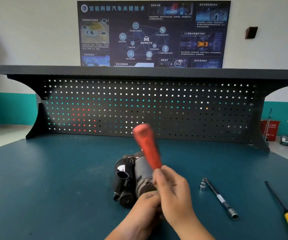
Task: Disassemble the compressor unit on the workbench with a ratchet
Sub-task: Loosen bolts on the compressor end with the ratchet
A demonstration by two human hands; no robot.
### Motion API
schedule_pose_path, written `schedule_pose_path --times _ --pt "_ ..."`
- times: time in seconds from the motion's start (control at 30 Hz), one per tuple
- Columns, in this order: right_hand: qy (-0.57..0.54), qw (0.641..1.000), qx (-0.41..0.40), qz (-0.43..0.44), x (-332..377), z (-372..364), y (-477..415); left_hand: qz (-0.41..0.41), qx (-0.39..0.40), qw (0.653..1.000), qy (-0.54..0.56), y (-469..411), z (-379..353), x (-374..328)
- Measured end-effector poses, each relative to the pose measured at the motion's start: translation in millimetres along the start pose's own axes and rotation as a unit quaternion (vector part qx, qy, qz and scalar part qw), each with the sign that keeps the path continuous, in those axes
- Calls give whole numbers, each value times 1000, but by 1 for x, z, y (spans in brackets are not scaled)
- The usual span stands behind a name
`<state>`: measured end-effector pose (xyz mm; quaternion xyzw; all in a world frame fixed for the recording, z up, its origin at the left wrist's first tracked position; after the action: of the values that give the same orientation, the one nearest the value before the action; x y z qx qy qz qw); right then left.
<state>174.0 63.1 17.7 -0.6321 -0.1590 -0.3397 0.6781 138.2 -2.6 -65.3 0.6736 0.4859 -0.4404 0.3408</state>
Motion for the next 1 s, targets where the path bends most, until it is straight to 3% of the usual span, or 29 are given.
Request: schedule_pose_path --times 0.07,0.17,0.23,0.27,0.33,0.4,0.5,0.6,0.7,0.77,0.83,0.93,1.0 --pt "-152 976 -101 -120 -12 9 0 1 2 1000 26 -2 -3 -1" --pt "-330 866 -246 -284 -39 23 1 12 -23 999 25 -3 -4 -2" --pt "-397 805 -286 -336 -49 27 2 17 -24 999 22 0 -6 -3" --pt "-410 793 -292 -344 -51 27 2 17 -27 999 22 0 -5 -3" --pt "-392 813 -277 -330 -49 26 0 29 -33 999 32 2 -5 -2" --pt "-330 870 -228 -285 -41 23 -5 35 -29 998 40 2 -4 -2" --pt "-222 958 -104 -147 -20 13 -8 43 -22 998 37 2 -1 0" --pt "-33 999 30 10 -3 0 -3 22 -3 1000 21 0 -3 -3" --pt "128 988 58 68 1 -4 -1 -5 -9 1000 3 -3 2 -5" --pt "77 996 31 40 1 -3 -1 -4 -7 1000 3 -2 2 -5" --pt "-85 994 -41 -61 -6 3 -2 -2 -12 1000 5 -2 1 -5" --pt "-301 900 -202 -244 -35 17 -1 9 -34 999 38 2 -4 -7" --pt "-373 835 -266 -304 -48 24 0 11 -38 998 43 5 -7 -9"
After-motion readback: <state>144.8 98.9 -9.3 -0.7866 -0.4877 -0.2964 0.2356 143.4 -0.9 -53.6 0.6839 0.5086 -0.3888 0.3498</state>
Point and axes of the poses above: each hand's wrist, its own y-axis away from the middle knuckle, its own z-axis out of the back of the hand, x = y × z, the point moved 5 cm from there along -y, towards the middle knuckle, and after that the axes turned 7 degrees about y, right-handed, at the moved point
